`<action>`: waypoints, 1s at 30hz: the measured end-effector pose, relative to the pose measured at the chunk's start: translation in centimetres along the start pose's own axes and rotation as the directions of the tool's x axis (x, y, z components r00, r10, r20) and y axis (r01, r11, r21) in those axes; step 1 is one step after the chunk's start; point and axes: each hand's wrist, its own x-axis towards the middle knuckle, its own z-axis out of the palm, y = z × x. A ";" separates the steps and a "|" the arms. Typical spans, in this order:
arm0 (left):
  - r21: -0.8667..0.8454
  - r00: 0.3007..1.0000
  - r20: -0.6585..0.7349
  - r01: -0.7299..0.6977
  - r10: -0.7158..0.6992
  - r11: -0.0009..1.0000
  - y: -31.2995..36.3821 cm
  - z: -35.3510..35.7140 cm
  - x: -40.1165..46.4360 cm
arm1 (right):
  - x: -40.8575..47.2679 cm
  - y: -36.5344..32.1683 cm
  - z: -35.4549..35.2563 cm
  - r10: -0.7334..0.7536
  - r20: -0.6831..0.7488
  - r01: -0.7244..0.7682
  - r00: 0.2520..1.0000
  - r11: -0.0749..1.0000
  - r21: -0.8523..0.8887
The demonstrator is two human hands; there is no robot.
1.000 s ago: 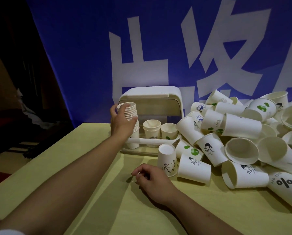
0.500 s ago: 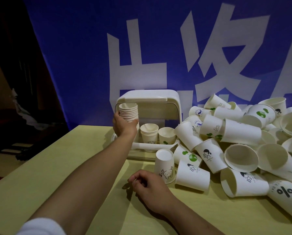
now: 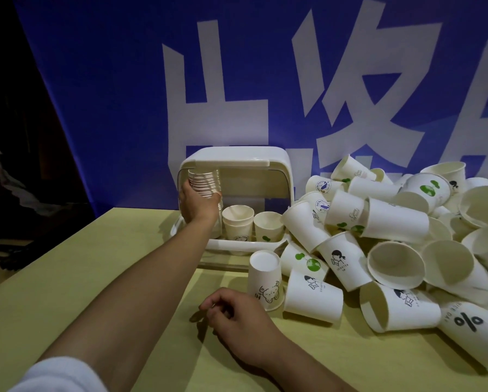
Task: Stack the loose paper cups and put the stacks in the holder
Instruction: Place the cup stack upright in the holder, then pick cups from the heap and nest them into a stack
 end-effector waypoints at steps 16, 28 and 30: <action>0.005 0.991 0.121 0.056 -0.057 0.998 0.8 -2.5 -0.5 | -1.1 -0.9 0.0 0.024 -0.026 -0.024 0.999 0.999 0.022; -0.099 0.999 0.032 0.042 -0.039 0.994 0.8 -2.6 -3.6 | -1.6 -1.4 -0.5 -0.171 -0.182 0.150 0.968 0.981 -0.124; -0.212 0.999 0.038 0.016 -0.008 0.977 0.6 -4.2 -6.1 | -2.6 -2.6 -1.4 -0.247 -0.311 0.214 0.918 0.967 -0.137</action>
